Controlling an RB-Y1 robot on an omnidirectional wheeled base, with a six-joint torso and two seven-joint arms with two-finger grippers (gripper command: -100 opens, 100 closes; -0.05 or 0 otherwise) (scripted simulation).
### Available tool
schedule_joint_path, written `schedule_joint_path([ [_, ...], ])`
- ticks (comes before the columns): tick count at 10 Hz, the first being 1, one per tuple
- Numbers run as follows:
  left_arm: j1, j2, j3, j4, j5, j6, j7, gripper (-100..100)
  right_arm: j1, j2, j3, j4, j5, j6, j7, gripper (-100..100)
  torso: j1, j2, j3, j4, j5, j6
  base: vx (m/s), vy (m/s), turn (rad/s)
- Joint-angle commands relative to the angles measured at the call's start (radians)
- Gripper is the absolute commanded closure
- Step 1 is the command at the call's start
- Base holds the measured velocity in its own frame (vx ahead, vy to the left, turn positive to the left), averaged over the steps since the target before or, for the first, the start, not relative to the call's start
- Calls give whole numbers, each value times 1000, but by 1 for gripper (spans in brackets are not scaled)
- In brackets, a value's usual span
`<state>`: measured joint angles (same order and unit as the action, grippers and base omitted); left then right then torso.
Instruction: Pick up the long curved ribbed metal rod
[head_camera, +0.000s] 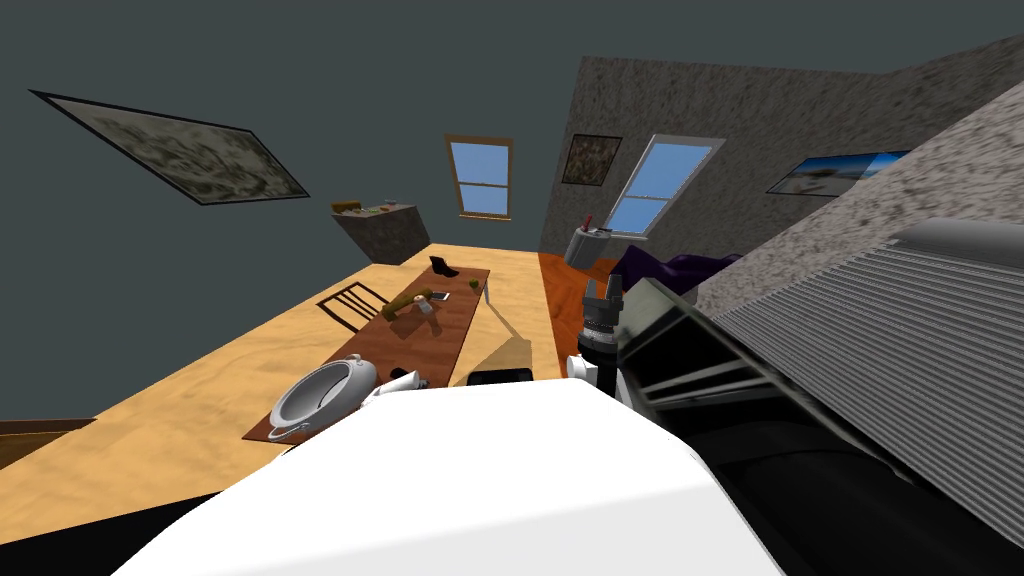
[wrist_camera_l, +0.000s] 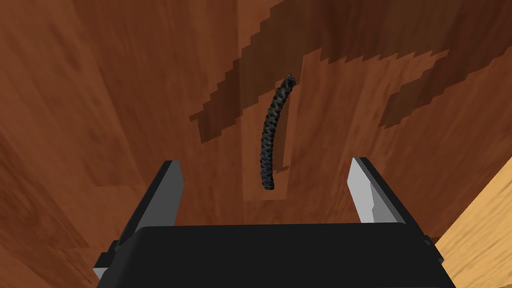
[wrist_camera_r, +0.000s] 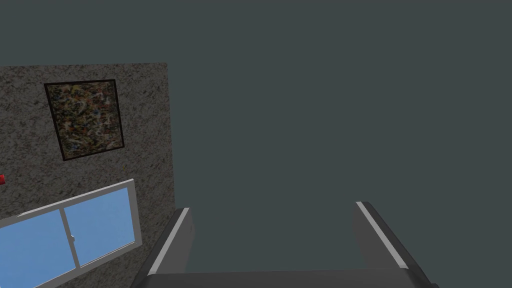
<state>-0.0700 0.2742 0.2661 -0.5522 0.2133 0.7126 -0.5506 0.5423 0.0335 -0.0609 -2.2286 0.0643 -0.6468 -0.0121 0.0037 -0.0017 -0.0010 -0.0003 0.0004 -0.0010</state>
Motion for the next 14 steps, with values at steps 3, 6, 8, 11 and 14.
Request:
schedule_joint_path([
  [3, 7, -17, -16, 18, -11, -36, 26, -100, 0, 0, 0, 0, 0, 0, 0, 0, -1, 0, 0, 0, 0, 0, 21, 51, -10],
  [6, 9, -39, -37, 57, -27, -88, 60, -100, 0, 0, 0, 0, 0, 0, 0, 0, -2, 1, 0, 0, 0, 0, 16, 38, -14],
  [8, 16, -41, -37, 40, -28, -75, 62, -100, 0, 0, 0, 0, 0, 0, 0, 0, 0, 0, 0, -1, 1, 0, 7, 17, -2],
  [11, 16, -41, -38, 41, -29, -76, 62, 100, 0, 0, 0, 0, 0, 0, 0, 0, 1, -1, -1, 0, 2, 1, 0, 0, 0],
  [14, 17, -41, -38, 42, -28, -76, 62, 0, 0, 0, 0, 0, 0, 0, 0, 0, 2, -2, -1, 0, 3, 1, 0, 0, 0],
])
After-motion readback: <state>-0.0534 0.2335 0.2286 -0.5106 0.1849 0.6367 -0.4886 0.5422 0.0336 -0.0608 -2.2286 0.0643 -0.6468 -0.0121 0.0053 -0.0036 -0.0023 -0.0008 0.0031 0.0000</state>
